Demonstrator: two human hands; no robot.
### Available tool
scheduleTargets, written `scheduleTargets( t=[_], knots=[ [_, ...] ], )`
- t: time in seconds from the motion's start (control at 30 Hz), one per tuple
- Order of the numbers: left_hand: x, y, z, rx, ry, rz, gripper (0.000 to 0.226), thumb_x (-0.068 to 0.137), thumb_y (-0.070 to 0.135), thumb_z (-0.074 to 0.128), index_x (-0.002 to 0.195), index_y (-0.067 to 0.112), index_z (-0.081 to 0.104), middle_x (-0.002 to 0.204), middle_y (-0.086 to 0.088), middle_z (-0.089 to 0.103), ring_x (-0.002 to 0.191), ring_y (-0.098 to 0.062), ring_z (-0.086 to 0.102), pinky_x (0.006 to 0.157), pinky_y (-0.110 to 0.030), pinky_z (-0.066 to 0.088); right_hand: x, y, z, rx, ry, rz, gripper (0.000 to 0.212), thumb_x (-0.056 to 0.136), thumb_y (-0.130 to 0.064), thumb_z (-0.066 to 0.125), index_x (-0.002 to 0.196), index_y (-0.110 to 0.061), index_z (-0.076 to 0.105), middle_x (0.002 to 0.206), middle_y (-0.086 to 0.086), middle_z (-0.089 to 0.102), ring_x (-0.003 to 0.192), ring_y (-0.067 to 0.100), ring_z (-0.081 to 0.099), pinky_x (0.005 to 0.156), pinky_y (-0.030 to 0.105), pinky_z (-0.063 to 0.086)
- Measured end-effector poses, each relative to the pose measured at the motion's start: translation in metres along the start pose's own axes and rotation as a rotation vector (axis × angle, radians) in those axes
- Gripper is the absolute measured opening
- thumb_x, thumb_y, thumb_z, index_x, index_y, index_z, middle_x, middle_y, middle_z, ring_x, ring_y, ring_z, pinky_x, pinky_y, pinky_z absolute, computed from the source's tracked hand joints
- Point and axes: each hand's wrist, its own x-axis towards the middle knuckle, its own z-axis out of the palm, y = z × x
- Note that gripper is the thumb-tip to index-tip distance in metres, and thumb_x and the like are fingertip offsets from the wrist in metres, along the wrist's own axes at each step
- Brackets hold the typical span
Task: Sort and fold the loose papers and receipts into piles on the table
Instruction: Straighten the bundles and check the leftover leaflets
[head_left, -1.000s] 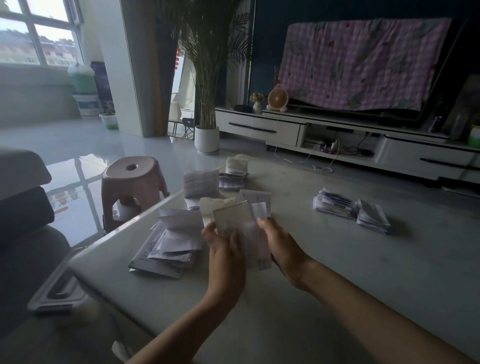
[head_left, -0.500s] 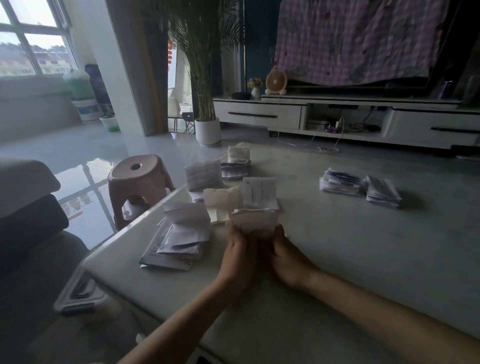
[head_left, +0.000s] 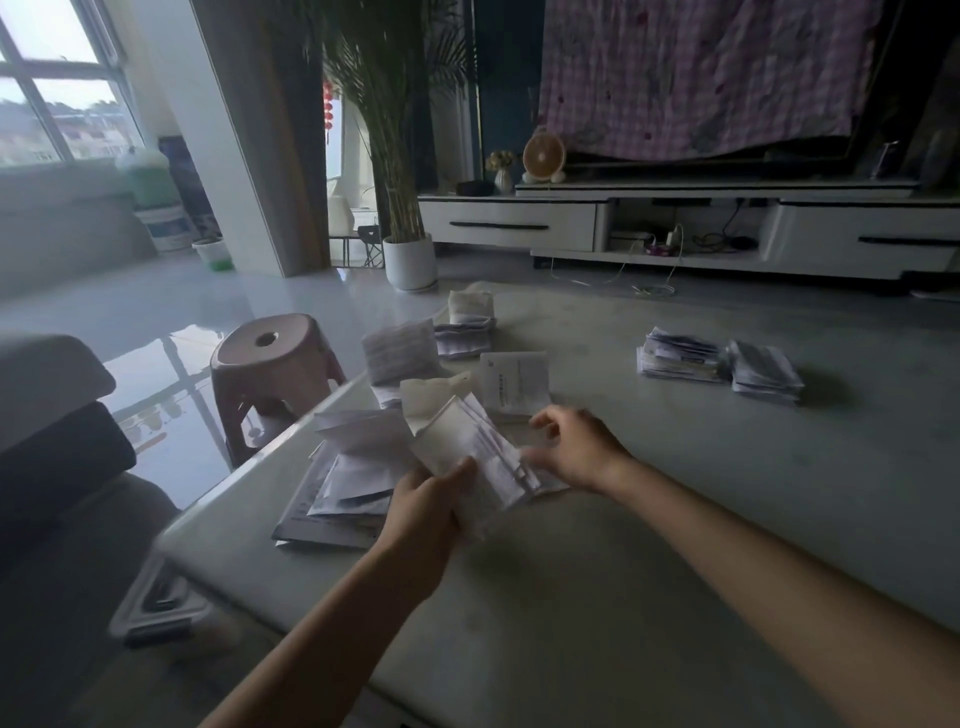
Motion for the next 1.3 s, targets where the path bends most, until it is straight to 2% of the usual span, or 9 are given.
scheduleTargets(
  t=[0.13,0.27,0.4,0.47,0.6,0.7,0.83,1.1,1.3],
  knots=[
    [0.0,0.002,0.004,-0.076,-0.088,-0.083,0.017,0.094,-0.001,0.042,0.095,0.004,0.059,0.075,-0.008,0.073,0.066,-0.018,0.071,0.053,-0.028,0.057,0.0,-0.012,0.008,-0.286,-0.084,0.111,0.04,0.087,-0.011,0.052,0.124,0.0,0.043,0.13,0.02,0.043,0.121,0.035,0.045,0.096,0.037,0.039],
    [0.003,0.003,0.0,-0.132,-0.101,-0.096,0.02,0.093,0.0,0.043,0.106,0.003,0.058,0.087,-0.011,0.073,0.076,-0.022,0.071,0.058,-0.031,0.058,0.009,-0.007,0.01,-0.157,-0.151,0.234,0.011,0.079,-0.004,0.055,0.071,0.0,0.048,0.089,0.019,0.053,0.094,0.024,0.054,0.072,0.029,0.041],
    [-0.001,0.005,0.002,-0.073,-0.09,-0.077,0.02,0.092,0.0,0.046,0.108,0.006,0.057,0.083,-0.007,0.073,0.074,-0.019,0.071,0.056,-0.029,0.056,0.003,-0.009,0.008,-0.202,-0.096,0.303,0.051,0.081,-0.013,0.058,0.129,-0.002,0.043,0.131,0.023,0.041,0.12,0.034,0.045,0.096,0.033,0.043],
    [-0.006,0.004,0.003,-0.019,-0.071,-0.051,0.018,0.092,-0.001,0.046,0.102,0.007,0.058,0.08,-0.006,0.073,0.071,-0.017,0.071,0.055,-0.028,0.056,0.003,-0.012,0.005,-0.152,-0.099,0.303,0.055,0.083,-0.01,0.06,0.13,0.004,0.036,0.131,0.02,0.043,0.118,0.031,0.05,0.085,0.029,0.045],
    [-0.013,0.001,0.006,0.026,-0.042,-0.039,0.016,0.092,0.0,0.047,0.096,0.008,0.061,0.079,-0.006,0.073,0.071,-0.018,0.07,0.054,-0.028,0.056,0.002,-0.009,0.004,-0.03,-0.128,0.317,0.011,0.08,-0.006,0.062,0.082,-0.001,0.052,0.08,0.01,0.052,0.068,0.018,0.052,0.047,0.021,0.034],
    [-0.013,0.001,0.008,0.057,0.019,-0.018,0.015,0.091,0.0,0.049,0.094,0.009,0.06,0.079,-0.006,0.071,0.065,-0.015,0.069,0.055,-0.027,0.058,0.003,0.0,0.011,0.156,-0.055,0.315,0.022,0.079,-0.01,0.063,0.1,-0.002,0.059,0.089,0.011,0.052,0.078,0.022,0.051,0.053,0.022,0.036],
    [-0.01,-0.001,0.01,0.129,0.108,0.026,0.015,0.091,0.001,0.05,0.103,0.007,0.057,0.092,-0.01,0.065,0.078,-0.02,0.064,0.07,-0.034,0.055,0.004,0.01,0.0,0.494,0.0,0.273,0.012,0.084,-0.009,0.058,0.072,-0.011,0.056,0.073,0.008,0.054,0.061,0.02,0.049,0.048,0.023,0.033],
    [-0.007,-0.002,0.022,0.124,0.142,0.059,0.015,0.09,-0.003,0.049,0.09,0.008,0.059,0.08,-0.007,0.066,0.064,-0.014,0.066,0.061,-0.028,0.056,-0.026,-0.008,-0.048,1.143,-0.032,0.09,0.015,0.086,-0.008,0.052,0.076,-0.014,0.06,0.078,0.002,0.058,0.073,0.012,0.053,0.071,0.024,0.041],
    [-0.001,-0.001,0.03,0.057,0.265,0.017,0.026,0.085,-0.001,0.049,0.111,0.002,0.054,0.095,-0.017,0.064,0.071,-0.024,0.061,0.05,-0.026,0.052,-0.047,-0.034,-0.006,0.752,0.116,0.04,0.012,0.075,-0.019,0.059,0.069,-0.009,0.061,0.066,0.005,0.056,0.063,0.018,0.05,0.058,0.027,0.037]
  ],
)
